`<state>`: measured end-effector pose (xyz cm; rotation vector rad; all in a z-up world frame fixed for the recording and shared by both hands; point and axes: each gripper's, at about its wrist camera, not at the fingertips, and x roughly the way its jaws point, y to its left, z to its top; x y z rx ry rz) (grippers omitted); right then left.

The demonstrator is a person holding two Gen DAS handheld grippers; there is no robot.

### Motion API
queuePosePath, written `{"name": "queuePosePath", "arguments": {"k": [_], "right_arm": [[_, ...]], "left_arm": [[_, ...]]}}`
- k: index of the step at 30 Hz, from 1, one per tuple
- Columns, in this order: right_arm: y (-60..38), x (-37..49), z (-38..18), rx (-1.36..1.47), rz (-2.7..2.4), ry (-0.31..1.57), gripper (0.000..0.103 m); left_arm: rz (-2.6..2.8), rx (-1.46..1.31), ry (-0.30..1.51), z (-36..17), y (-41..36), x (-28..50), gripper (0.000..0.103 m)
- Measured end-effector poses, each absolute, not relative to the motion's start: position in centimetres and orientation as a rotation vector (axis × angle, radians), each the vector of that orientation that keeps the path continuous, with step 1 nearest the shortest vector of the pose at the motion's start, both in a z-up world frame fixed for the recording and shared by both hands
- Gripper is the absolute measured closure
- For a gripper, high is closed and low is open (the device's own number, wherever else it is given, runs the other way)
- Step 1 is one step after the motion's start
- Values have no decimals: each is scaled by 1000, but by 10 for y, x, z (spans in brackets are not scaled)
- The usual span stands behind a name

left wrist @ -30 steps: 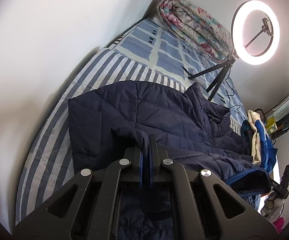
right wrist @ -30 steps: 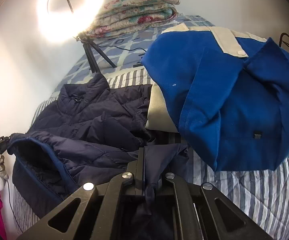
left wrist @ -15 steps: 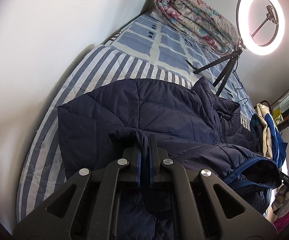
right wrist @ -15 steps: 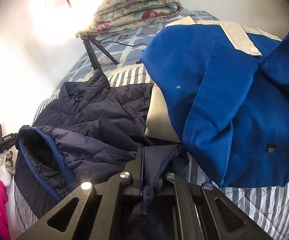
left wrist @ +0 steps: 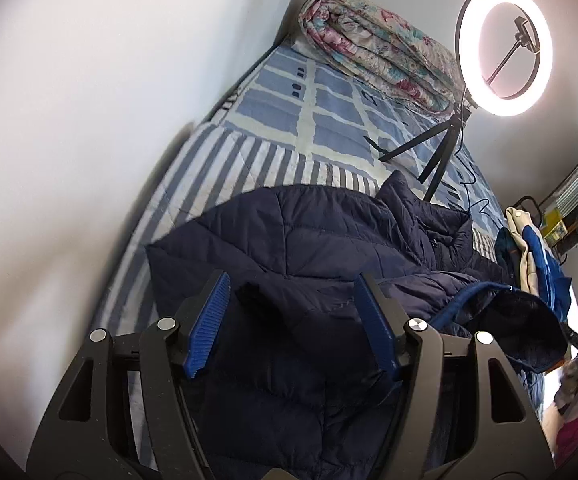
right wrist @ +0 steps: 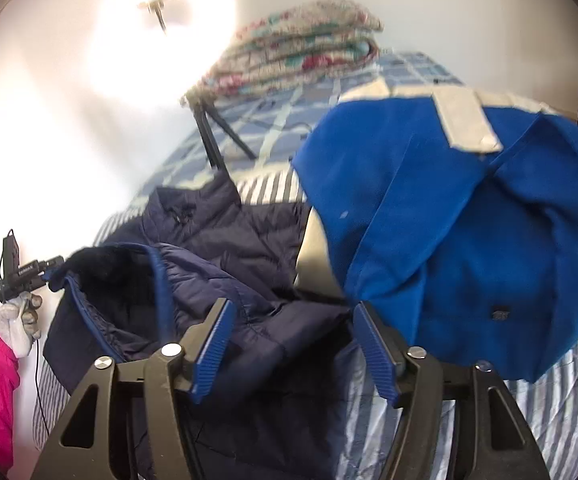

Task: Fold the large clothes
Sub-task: 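Open both tools to release the hem on the collar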

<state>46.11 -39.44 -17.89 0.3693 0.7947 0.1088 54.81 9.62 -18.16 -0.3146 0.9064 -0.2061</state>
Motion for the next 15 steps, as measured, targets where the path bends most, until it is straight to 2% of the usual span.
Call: {"name": "queuePosePath", "arguments": {"k": [6,9,15], "right_arm": [[-411,436,-165,364,100,715,36],[-402,426,-176,270,106,756,36],[-385,430,-208,240,136,841,29]], "left_arm": [[-227,-252,862,-164,108,534,37],[-228,-166,883,-169,105,529,37],[-275,-199,974,-201,102,536,37]]}}
